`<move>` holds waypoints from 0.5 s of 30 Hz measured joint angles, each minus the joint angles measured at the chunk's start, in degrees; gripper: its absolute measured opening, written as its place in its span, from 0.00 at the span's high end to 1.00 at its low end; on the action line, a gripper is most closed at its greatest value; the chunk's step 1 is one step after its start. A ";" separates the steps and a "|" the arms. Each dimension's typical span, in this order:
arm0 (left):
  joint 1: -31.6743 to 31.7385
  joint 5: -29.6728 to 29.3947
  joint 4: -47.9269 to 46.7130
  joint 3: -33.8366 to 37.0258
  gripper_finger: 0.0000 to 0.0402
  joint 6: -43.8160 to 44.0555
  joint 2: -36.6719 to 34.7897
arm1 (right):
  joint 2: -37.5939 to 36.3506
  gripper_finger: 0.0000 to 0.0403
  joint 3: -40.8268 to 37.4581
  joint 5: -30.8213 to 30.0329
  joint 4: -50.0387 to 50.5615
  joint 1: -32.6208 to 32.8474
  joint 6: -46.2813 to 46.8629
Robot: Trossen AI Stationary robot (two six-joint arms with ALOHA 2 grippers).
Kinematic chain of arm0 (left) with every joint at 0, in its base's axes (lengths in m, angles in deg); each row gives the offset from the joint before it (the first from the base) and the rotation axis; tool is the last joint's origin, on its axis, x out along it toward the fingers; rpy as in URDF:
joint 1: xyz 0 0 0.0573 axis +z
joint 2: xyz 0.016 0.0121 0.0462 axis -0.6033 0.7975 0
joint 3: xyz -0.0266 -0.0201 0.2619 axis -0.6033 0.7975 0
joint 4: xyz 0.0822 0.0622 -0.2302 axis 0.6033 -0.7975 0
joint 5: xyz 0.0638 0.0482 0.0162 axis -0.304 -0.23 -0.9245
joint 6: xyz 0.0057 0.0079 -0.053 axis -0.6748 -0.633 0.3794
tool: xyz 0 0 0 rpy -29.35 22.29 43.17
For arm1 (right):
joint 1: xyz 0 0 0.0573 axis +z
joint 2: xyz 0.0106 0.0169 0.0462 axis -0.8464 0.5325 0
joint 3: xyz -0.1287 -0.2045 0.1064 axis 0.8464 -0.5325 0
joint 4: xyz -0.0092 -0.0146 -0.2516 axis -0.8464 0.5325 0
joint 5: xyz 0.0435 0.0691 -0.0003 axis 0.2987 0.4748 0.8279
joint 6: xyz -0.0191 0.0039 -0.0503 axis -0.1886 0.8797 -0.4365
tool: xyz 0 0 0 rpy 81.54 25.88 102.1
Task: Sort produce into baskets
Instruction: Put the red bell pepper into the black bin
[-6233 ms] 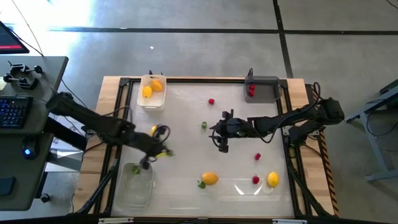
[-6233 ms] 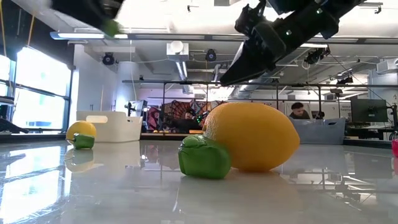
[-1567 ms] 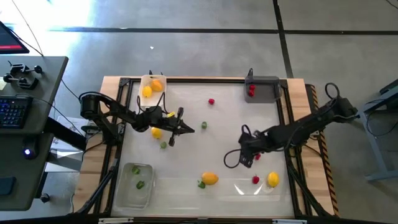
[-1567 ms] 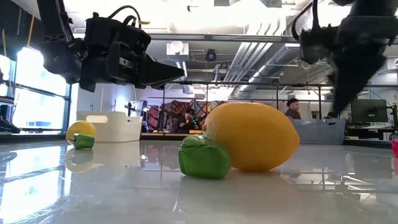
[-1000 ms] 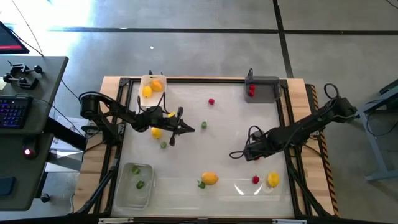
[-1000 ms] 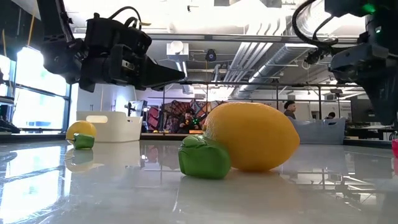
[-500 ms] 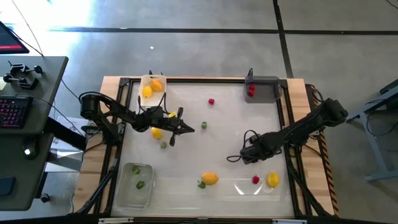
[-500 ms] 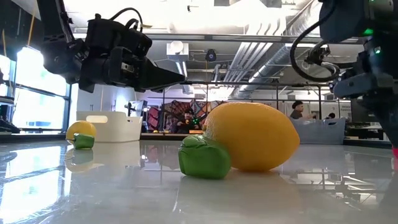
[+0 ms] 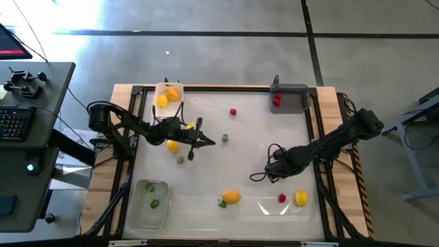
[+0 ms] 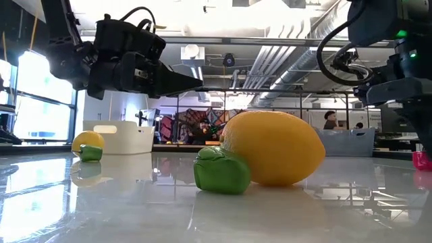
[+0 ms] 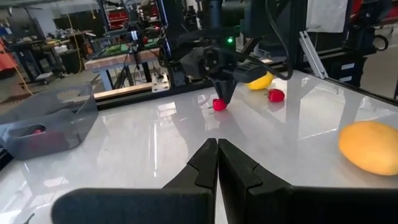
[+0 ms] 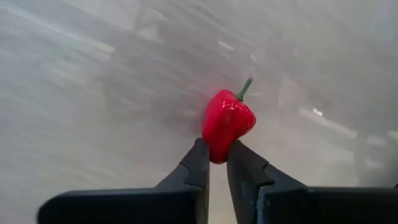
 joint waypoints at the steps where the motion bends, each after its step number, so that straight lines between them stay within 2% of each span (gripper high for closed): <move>1: 0.00 0.00 -0.02 0.00 1.00 0.00 0.00 | -0.04 0.95 0.00 -0.10 0.00 0.00 -1.08; 9: 0.04 0.01 -0.06 0.00 1.00 1.05 0.00 | -0.11 0.96 5.30 -6.87 5.27 -2.20 -11.62; 15: 0.04 0.02 -0.10 0.00 1.00 1.07 0.00 | -0.17 0.96 14.35 -19.89 14.96 -9.92 -22.94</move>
